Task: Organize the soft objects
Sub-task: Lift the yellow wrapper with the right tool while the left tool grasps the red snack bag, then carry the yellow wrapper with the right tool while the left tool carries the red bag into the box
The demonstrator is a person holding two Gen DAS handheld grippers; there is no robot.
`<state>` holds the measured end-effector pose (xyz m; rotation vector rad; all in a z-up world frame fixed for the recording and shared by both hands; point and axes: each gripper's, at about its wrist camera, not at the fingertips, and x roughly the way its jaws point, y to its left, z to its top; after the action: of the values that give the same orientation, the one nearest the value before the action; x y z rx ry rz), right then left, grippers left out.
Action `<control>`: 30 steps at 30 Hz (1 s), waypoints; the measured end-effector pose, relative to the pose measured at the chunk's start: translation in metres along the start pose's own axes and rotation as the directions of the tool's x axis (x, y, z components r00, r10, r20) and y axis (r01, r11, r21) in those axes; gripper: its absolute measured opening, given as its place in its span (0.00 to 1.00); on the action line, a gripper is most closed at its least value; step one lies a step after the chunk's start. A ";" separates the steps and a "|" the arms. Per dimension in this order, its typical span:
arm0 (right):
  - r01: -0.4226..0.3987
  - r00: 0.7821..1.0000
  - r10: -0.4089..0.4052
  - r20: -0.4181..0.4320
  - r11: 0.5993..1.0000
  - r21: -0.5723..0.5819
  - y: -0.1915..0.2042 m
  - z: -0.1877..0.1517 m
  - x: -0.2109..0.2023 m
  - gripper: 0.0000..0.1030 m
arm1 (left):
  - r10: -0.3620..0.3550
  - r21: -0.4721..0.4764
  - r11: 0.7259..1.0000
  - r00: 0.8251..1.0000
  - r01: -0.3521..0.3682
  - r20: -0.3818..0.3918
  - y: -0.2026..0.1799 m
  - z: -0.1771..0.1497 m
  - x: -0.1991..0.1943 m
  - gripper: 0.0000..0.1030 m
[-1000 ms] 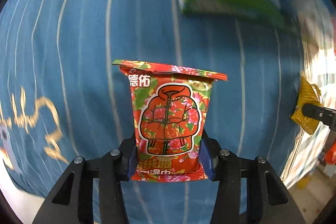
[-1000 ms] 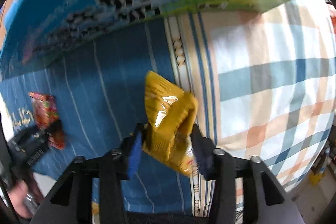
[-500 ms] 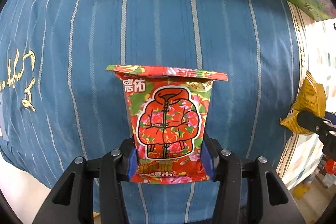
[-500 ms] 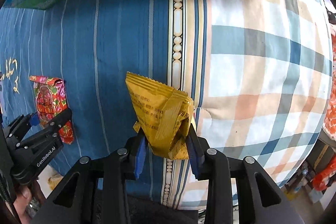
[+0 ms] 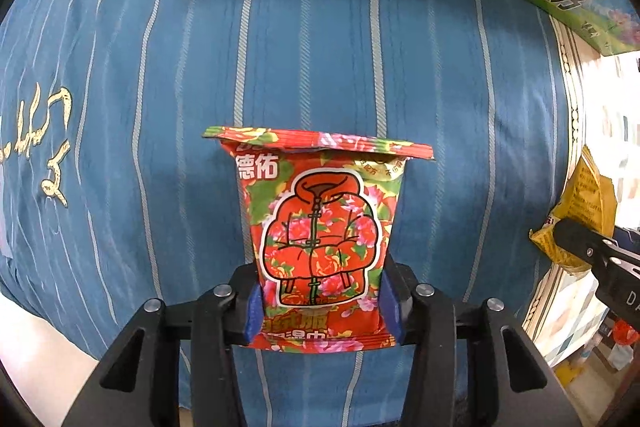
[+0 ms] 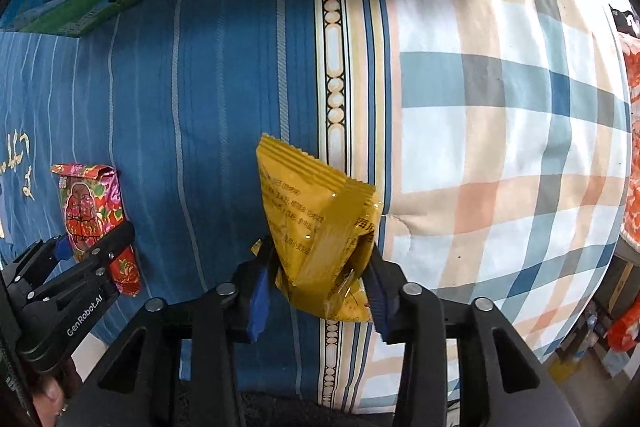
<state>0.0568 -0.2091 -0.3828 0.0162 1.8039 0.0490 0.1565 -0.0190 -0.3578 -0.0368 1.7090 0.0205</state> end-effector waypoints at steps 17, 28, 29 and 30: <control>-0.044 0.985 0.058 0.163 0.995 -0.087 0.000 -0.034 -0.088 0.30 | -0.080 0.057 0.996 0.980 0.070 0.183 -0.024 -0.036 -0.103 0.41; -0.117 0.944 0.155 0.291 0.983 -0.143 -0.001 -0.048 -0.182 0.29 | -0.169 0.112 0.984 0.926 0.138 0.338 -0.025 -0.051 -0.205 0.41; -0.128 0.939 0.168 0.301 0.981 -0.149 -0.001 -0.048 -0.191 0.29 | -0.177 0.115 0.983 0.920 0.145 0.350 -0.025 -0.050 -0.213 0.41; -0.136 0.934 0.177 0.310 0.979 -0.151 -0.001 -0.047 -0.198 0.29 | -0.186 0.120 0.981 0.914 0.152 0.361 -0.026 -0.047 -0.220 0.41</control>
<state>0.0566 -0.2185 -0.1794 0.0734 1.4650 0.2619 0.1416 -0.0436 -0.1336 -0.1079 1.3201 -0.1697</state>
